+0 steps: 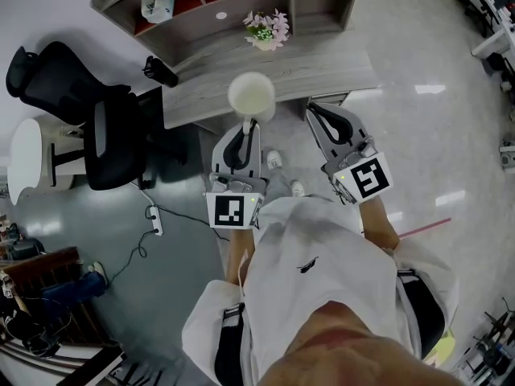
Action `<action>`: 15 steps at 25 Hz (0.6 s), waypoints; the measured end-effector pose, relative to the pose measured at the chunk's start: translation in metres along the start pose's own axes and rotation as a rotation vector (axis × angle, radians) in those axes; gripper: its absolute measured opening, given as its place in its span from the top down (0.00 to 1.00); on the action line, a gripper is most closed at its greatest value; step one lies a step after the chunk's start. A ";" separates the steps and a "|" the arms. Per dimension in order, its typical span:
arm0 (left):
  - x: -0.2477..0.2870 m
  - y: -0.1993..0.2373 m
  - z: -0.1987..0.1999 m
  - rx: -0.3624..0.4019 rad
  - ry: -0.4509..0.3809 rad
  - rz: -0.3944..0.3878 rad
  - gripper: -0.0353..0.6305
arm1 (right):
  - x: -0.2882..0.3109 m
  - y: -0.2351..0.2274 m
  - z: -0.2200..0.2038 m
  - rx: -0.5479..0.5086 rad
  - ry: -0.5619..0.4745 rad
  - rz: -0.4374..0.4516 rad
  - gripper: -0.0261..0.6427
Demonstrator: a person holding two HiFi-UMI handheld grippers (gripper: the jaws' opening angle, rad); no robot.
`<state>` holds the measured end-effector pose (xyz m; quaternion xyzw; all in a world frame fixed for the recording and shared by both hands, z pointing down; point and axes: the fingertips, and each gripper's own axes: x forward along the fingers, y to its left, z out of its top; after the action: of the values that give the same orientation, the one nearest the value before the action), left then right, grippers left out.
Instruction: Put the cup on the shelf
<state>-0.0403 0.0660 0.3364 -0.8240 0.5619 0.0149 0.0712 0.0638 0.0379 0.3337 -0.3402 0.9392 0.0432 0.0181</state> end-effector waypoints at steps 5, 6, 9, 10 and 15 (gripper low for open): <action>0.016 0.008 0.001 -0.025 0.000 -0.006 0.87 | 0.013 -0.013 -0.001 -0.001 0.005 -0.012 0.91; 0.019 0.011 0.001 -0.020 -0.001 -0.008 0.87 | 0.016 -0.014 -0.001 -0.001 0.003 -0.014 0.91; 0.025 0.021 -0.002 -0.001 -0.004 -0.011 0.87 | 0.027 -0.019 -0.002 -0.003 0.006 -0.015 0.91; 0.028 0.025 -0.003 -0.002 -0.005 -0.010 0.87 | 0.031 -0.021 -0.003 -0.004 0.008 -0.015 0.91; 0.040 0.044 -0.010 -0.010 0.000 -0.016 0.87 | 0.056 -0.027 -0.008 -0.005 0.016 -0.016 0.91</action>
<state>-0.0671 0.0115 0.3378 -0.8288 0.5552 0.0169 0.0672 0.0380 -0.0189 0.3366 -0.3480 0.9365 0.0427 0.0101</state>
